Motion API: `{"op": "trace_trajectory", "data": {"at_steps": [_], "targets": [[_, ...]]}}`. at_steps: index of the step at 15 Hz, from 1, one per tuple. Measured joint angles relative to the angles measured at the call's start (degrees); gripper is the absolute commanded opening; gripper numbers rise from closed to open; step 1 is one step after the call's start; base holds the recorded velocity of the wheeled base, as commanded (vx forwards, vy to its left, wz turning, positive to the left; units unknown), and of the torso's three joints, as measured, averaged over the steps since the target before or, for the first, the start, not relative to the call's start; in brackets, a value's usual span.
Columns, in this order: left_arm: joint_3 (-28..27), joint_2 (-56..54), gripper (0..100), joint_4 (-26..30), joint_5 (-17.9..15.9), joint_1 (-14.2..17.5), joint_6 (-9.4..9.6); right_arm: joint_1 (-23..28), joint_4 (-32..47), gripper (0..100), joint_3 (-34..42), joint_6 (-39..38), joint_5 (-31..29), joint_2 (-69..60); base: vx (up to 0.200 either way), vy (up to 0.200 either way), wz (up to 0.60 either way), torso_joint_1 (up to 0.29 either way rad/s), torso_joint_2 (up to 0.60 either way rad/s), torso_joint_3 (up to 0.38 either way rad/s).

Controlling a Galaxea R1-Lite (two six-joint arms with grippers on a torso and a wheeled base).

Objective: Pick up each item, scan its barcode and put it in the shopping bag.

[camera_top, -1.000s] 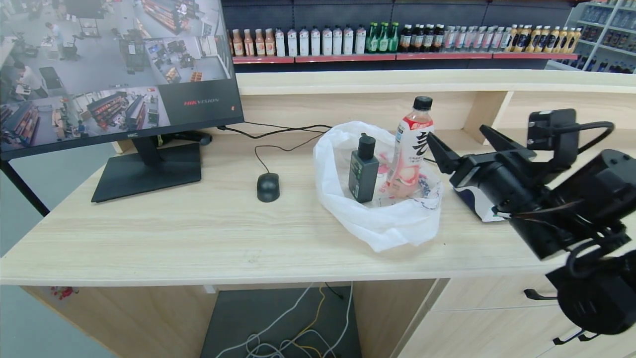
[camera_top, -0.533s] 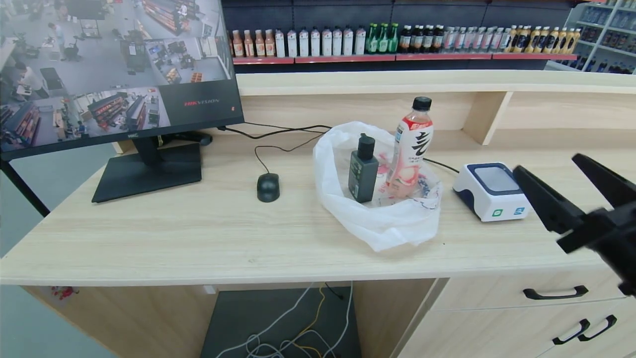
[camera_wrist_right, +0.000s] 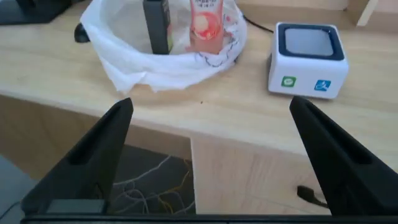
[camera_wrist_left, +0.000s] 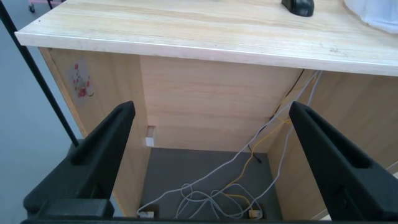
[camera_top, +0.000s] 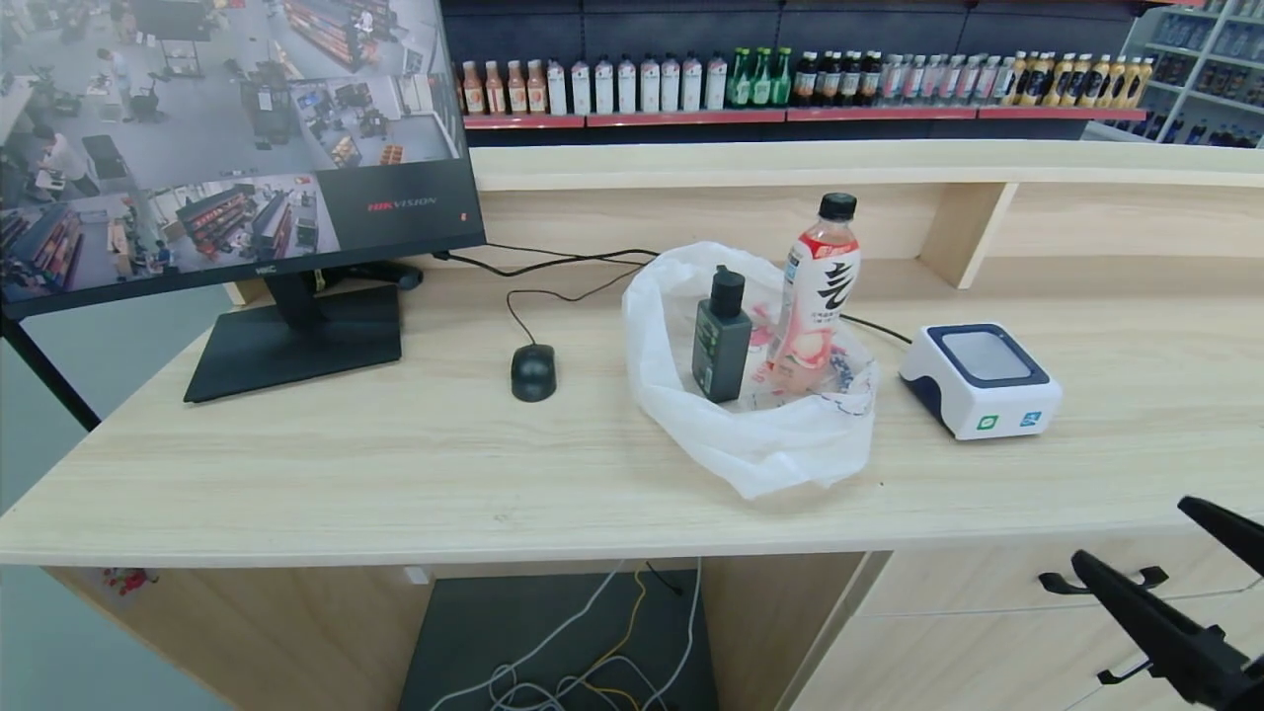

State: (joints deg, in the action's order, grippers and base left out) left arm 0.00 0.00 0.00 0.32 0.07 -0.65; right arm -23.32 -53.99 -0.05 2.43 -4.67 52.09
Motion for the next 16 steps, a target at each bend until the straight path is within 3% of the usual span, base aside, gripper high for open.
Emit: {"op": "trace_trajectory", "data": {"at_steps": [6, 8, 11, 12, 16], "targets": [[0.0, 0.0, 100, 0.0, 0.0, 0.0, -0.01, -3.8, 42.3, 100, -0.2, 3.4, 0.2, -30.5, 0.000, 0.000, 0.00, 0.000, 0.00, 0.000], [0.0, 0.0, 100, 0.0, 0.0, 0.0, -0.04, -4.3, 51.6, 100, -0.8, 3.8, 1.4, -39.3, 0.000, 0.000, 0.00, 0.000, 0.00, 0.000], [0.0, 0.0, 100, 0.0, 0.0, 0.0, -0.09, -5.6, 55.3, 100, -1.5, 3.3, 3.2, -44.7, 0.000, 0.000, 0.00, 0.000, 0.00, 0.000], [0.0, 0.0, 100, 0.0, 0.0, 0.0, -0.11, -3.6, 55.4, 100, -1.6, 2.8, 3.1, -45.2, 0.000, 0.000, 0.00, 0.000, 0.00, 0.000], [0.0, 0.0, 100, 0.0, 0.0, 0.0, -0.06, 11.8, 55.4, 100, -1.7, 2.8, 3.1, -45.6, 0.000, 0.000, 0.00, 0.000, 0.00, 0.000]]}}
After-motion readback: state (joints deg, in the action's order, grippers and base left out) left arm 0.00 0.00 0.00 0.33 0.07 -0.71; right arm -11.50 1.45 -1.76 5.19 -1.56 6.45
